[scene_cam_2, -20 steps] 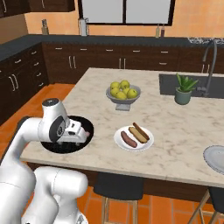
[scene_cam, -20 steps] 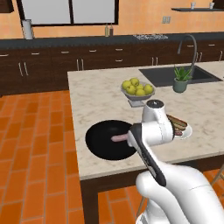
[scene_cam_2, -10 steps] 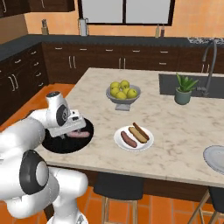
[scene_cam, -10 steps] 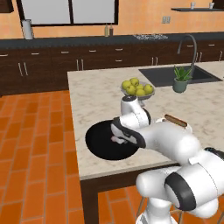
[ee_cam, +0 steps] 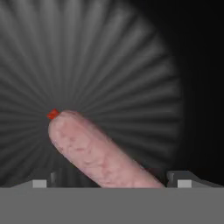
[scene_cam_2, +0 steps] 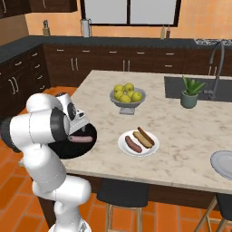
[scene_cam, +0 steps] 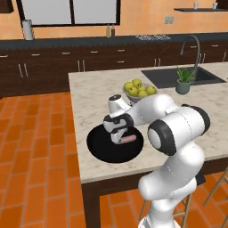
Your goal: Place one bun and one sausage from the bowl on each plate.
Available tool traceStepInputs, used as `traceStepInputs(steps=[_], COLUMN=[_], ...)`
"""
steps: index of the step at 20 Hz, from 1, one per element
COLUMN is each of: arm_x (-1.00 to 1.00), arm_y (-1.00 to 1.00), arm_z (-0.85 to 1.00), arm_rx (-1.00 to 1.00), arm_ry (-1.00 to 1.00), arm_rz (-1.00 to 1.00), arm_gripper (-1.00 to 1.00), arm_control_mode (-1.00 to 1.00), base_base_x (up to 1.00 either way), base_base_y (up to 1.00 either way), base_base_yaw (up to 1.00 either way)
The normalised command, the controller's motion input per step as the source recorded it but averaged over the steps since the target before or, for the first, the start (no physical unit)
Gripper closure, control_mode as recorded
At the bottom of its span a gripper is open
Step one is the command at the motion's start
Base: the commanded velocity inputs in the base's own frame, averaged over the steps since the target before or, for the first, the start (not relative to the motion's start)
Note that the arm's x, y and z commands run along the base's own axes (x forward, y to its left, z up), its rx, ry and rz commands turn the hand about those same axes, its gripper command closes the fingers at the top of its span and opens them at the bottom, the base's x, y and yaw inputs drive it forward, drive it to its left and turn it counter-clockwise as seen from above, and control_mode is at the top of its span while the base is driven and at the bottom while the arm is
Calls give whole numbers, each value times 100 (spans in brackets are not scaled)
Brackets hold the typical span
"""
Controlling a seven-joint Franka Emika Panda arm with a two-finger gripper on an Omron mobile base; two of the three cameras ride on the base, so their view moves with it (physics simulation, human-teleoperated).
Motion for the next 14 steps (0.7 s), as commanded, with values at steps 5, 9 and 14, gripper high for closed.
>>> traceStepInputs(steps=[5,9,14], arm_x=[5,-18,-43], arm_y=[-3,-33,-31], arm_z=[-38,-29,-12], arm_rx=[-7,-1,0], arm_ry=[3,0,0], arm_rz=[1,1,0], arm_gripper=[-100,-100,-100], arm_control_mode=[-100,-100,-100], base_base_x=[0,0,0], base_base_y=[0,0,0], base_base_yaw=[0,0,0])
